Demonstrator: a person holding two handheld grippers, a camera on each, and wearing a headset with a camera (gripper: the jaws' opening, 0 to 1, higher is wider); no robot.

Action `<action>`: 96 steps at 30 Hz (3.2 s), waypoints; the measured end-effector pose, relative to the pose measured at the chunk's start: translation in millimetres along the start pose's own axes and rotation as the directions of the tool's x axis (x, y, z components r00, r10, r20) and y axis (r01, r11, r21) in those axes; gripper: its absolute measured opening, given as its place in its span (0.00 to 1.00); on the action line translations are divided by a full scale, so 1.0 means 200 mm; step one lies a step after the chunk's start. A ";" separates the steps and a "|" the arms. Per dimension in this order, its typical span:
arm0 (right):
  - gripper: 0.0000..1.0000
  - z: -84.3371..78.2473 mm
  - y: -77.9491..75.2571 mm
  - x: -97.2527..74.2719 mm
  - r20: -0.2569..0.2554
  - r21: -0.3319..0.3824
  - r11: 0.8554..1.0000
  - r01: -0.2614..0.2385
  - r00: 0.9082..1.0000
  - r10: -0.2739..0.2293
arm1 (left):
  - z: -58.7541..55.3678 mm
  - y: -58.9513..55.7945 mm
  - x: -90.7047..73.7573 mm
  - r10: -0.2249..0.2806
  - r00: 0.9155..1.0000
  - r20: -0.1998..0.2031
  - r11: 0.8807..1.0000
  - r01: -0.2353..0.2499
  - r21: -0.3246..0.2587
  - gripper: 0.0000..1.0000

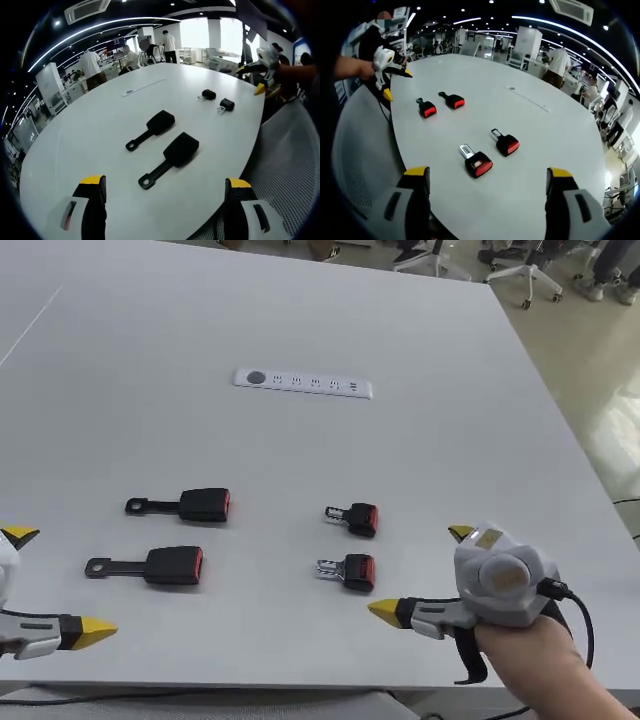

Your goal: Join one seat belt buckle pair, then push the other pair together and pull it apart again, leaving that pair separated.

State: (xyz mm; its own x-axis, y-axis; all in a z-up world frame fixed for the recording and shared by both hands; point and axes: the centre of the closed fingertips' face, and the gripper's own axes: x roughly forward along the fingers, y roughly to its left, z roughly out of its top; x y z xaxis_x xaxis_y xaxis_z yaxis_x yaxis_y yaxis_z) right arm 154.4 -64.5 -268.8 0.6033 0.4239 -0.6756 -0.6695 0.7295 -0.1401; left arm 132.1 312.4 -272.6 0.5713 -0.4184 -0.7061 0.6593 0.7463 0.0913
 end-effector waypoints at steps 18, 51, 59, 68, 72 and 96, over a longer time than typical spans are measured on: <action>0.96 0.07 0.05 -0.01 0.012 -0.065 0.998 -0.019 1.000 0.019 | 0.09 0.07 -0.03 0.023 0.998 0.065 0.998 -0.019 -0.067 0.95; 0.85 0.01 0.08 0.00 -0.044 -0.072 0.996 -0.049 0.998 0.046 | 0.09 0.02 -0.02 -0.013 0.999 0.038 1.000 0.013 0.006 0.84; 0.73 0.01 0.10 0.00 -0.051 -0.063 0.993 -0.098 0.994 0.094 | 0.06 -0.04 0.04 -0.067 0.998 -0.018 0.989 0.069 0.131 0.76; 0.64 0.05 0.15 0.04 -0.068 -0.118 0.979 -0.164 0.985 0.157 | 0.07 -0.06 0.12 -0.116 0.992 -0.048 0.968 0.123 0.216 0.62; 0.54 0.06 0.17 0.07 -0.081 -0.145 0.969 -0.200 0.978 0.190 | 0.08 -0.07 0.15 -0.145 0.987 -0.063 0.954 0.156 0.256 0.54; 0.42 -0.04 0.12 0.31 -0.236 -0.315 0.880 -0.357 0.927 0.291 | 0.11 -0.09 0.44 -0.233 0.951 -0.205 0.843 0.302 0.445 0.40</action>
State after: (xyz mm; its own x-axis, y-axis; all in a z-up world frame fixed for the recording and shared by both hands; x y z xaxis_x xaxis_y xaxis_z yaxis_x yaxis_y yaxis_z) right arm 171.4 -24.3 -318.8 0.2619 0.4785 -0.8381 -0.9405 0.3215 -0.1104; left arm 181.8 250.8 -320.4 0.2898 -0.4654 -0.8363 0.9460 0.2721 0.1764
